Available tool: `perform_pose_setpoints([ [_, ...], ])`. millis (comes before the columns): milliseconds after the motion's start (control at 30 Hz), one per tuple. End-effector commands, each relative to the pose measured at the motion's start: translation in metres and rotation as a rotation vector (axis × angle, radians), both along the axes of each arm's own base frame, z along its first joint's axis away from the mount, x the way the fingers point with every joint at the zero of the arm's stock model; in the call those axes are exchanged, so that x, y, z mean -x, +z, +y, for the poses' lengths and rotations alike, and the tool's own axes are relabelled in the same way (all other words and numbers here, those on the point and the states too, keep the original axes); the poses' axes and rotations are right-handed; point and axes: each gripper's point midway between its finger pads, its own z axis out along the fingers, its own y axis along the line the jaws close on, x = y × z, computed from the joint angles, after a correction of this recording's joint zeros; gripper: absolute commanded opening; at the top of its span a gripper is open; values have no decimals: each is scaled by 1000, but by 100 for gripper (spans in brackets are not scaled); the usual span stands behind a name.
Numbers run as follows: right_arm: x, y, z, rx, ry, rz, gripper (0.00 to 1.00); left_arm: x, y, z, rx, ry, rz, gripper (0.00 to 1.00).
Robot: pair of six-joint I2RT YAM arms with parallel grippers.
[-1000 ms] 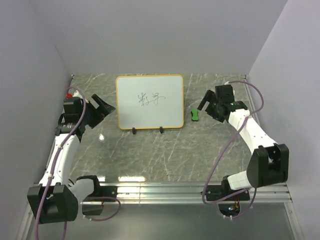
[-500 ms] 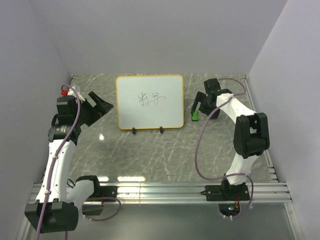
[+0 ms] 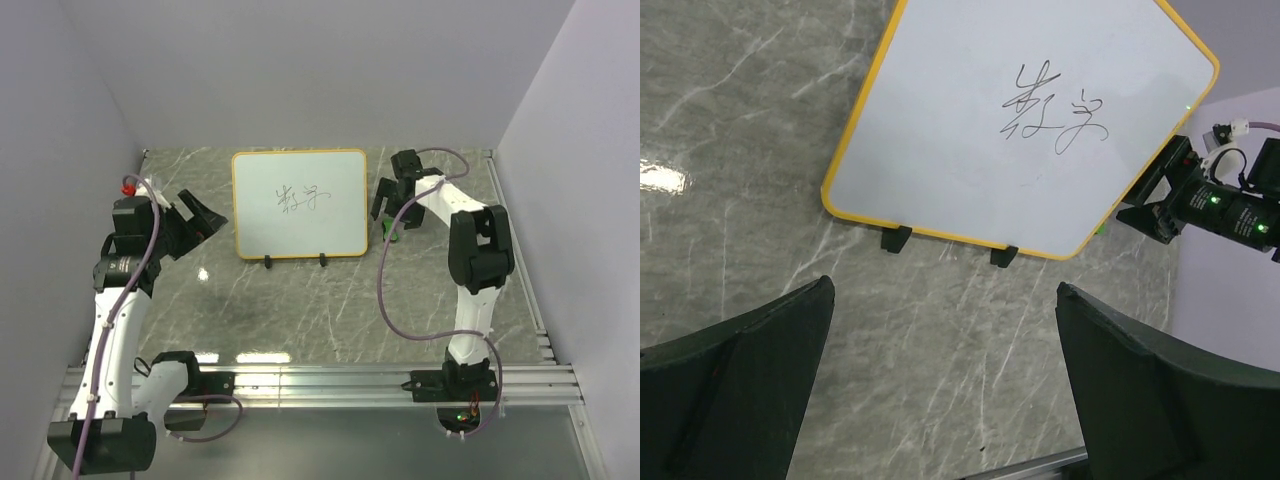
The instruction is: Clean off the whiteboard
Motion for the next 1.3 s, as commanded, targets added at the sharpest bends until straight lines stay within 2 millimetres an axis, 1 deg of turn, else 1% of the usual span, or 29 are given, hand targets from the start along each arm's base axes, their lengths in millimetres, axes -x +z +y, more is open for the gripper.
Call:
perform_pose_setpoints([
  [0, -10, 0, 6, 20, 0, -18, 96, -7, 19, 1, -25, -4, -50, 99],
  [167, -3, -15, 9, 64, 12, 20, 93, -17, 17, 1, -30, -8, -41, 99],
  [267, 2, -22, 12, 81, 23, 39, 88, -22, 16, 2, -34, -9, -40, 99],
  [367, 13, -31, 12, 105, 25, 66, 79, -26, 16, 3, -40, -3, -42, 99],
  [433, 16, -34, 14, 111, 33, 68, 73, -28, 14, 4, -45, 1, -38, 99],
  [467, 16, -36, 12, 124, 33, 71, 67, -29, 13, 4, -46, 0, -37, 100],
  [533, 16, -35, 12, 130, 37, 73, 62, -31, 9, 5, -48, 2, -27, 99],
  [567, 13, -35, 12, 135, 42, 72, 57, -33, 9, 4, -48, 1, -30, 99],
  [667, 14, -36, 8, 164, 43, 92, 49, -37, 5, 4, -49, -2, -24, 99],
  [700, 12, -36, 5, 176, 37, 92, 43, -40, 4, 5, -52, -2, -24, 99],
  [833, 13, -36, 2, 187, 41, 102, 36, -47, 7, 7, -76, -4, -38, 99],
  [933, 15, -32, -4, 200, 38, 110, 26, -55, 10, 10, -100, -10, -56, 100],
  [967, 14, -29, -6, 202, 34, 105, 17, -58, 12, 11, -109, -9, -64, 99],
  [1033, 16, -24, -13, 215, 15, 116, 9, -64, 13, 15, -150, -15, -75, 100],
  [1067, 14, -16, -18, 224, 0, 101, 0, -68, 16, 20, -174, 2, -85, 99],
  [1133, 16, -7, -26, 232, -31, 97, 0, -76, 12, 31, -218, 12, -82, 99],
  [1167, 17, 4, -28, 226, -39, 75, 0, -82, 17, 35, -229, 21, -103, 100],
  [1200, 17, 10, -29, 219, -44, 65, 0, -88, 14, 44, -229, 31, -98, 99],
  [1233, 20, 15, -29, 212, -49, 65, 0, -93, 15, 48, -226, 35, -108, 99],
  [1267, 19, 29, -28, 197, -52, 42, 0, -101, 19, 51, -217, 34, -147, 99],
])
